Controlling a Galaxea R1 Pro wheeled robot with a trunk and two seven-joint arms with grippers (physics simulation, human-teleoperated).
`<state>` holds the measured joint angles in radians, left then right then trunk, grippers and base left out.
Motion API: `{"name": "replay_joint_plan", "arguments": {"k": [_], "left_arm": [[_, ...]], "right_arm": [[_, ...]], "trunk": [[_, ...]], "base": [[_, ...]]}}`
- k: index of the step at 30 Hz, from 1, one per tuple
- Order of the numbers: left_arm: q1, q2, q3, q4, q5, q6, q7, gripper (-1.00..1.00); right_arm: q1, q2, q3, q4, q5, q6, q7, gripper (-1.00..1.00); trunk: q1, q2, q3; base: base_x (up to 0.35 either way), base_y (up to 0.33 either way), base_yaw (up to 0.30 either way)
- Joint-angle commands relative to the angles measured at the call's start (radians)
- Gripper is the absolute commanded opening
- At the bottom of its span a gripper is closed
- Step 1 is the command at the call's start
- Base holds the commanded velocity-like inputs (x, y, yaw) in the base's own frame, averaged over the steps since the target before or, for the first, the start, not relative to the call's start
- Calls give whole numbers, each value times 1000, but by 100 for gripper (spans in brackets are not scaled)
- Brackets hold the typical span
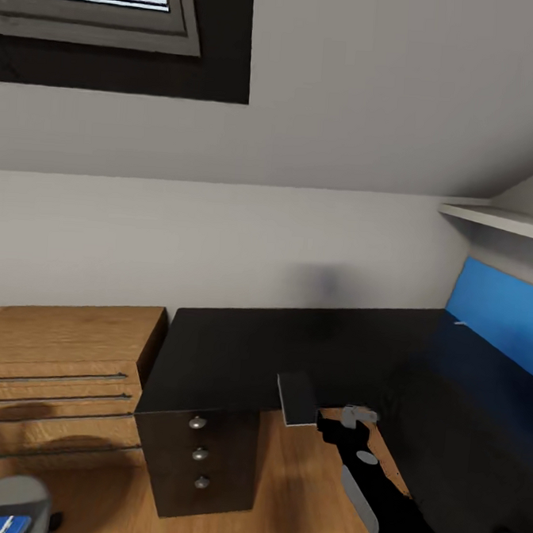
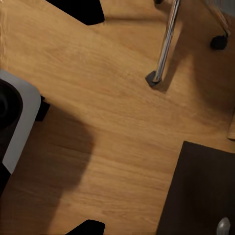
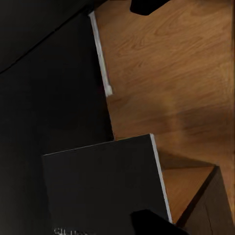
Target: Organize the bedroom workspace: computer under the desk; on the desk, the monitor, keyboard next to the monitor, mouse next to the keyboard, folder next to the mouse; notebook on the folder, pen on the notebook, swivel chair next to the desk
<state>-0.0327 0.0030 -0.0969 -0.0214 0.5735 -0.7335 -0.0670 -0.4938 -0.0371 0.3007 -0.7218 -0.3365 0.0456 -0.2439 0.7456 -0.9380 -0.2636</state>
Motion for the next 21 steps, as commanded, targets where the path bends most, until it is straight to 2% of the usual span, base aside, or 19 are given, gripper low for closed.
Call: {"name": "replay_joint_plan", "arguments": {"k": [1,9,17,21], "left_arm": [[-1,0,-7,1,11,-3,-6,100],[-1,0,-7,1,11,-3,-7,100],[-1,0,-8,1,11,-4,-7,100],[-1,0,-8,1,11,-4,-7,100]], "right_arm": [[-1,3,7,21,-7,-17,-9,100],[-1,27,8,135,-5,-101,-6,100],[-1,33,7,219,-5,-179,-5,100],[-1,34,7,247,-5,-188,-5,100]], "trunk": [[0,-1,-2],[0,-1,-7],[0,-1,-13],[0,-1,-16]], "base": [[-282,0,280],[-264,0,274],[-69,0,263],[-16,0,257]]}}
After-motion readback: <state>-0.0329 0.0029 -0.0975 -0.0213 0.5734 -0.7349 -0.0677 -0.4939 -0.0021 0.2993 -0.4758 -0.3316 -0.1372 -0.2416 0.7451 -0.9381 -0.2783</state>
